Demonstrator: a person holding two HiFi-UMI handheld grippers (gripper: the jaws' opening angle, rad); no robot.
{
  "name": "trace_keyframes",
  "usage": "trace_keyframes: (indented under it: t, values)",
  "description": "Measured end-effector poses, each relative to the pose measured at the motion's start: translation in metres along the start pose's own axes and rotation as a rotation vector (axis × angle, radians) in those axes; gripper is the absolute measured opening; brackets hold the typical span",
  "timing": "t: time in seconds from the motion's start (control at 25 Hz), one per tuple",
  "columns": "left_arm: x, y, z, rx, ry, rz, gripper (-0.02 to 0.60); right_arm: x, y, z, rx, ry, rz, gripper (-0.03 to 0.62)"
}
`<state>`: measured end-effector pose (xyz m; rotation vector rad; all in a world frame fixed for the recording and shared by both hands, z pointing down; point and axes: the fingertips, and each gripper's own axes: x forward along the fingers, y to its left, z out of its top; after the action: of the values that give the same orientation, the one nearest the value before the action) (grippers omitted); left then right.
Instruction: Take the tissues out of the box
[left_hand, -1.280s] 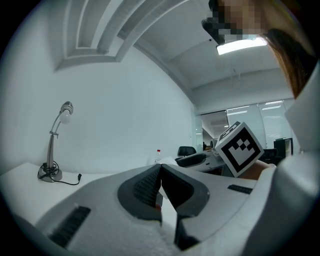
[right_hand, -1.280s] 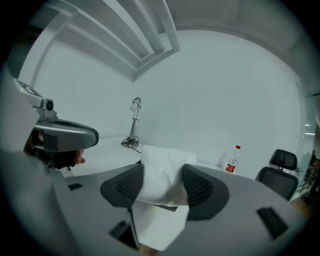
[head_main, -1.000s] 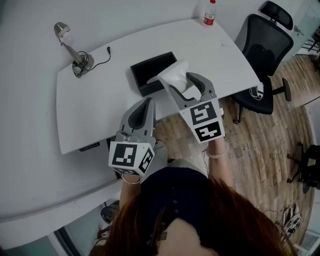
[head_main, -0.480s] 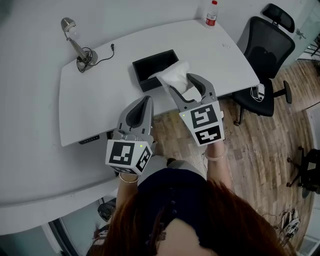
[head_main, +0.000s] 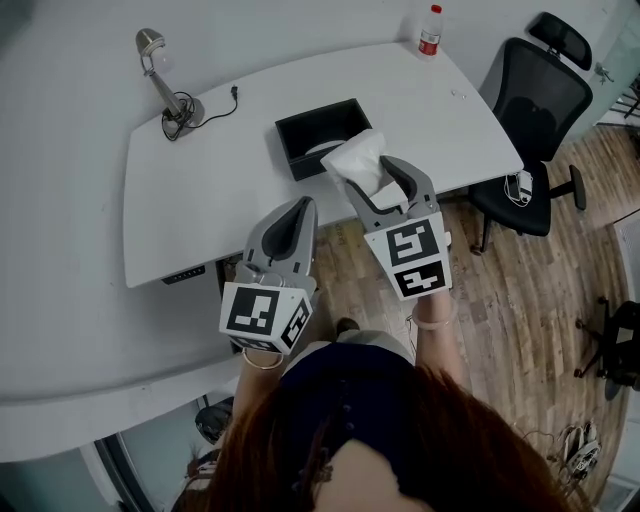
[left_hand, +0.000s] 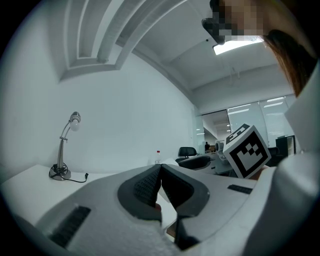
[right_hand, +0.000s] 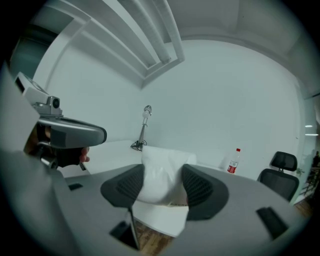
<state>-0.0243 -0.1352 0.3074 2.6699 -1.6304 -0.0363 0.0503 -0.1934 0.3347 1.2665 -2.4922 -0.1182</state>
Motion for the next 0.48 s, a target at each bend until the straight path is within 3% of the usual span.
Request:
trace_keyframes:
  t: [0.48]
  values:
    - [-0.036, -0.001, 0.008, 0.001, -0.019, -0.004, 0.021, -0.029, 0.021, 0.017, -0.001, -0.046, -0.051, 0.259]
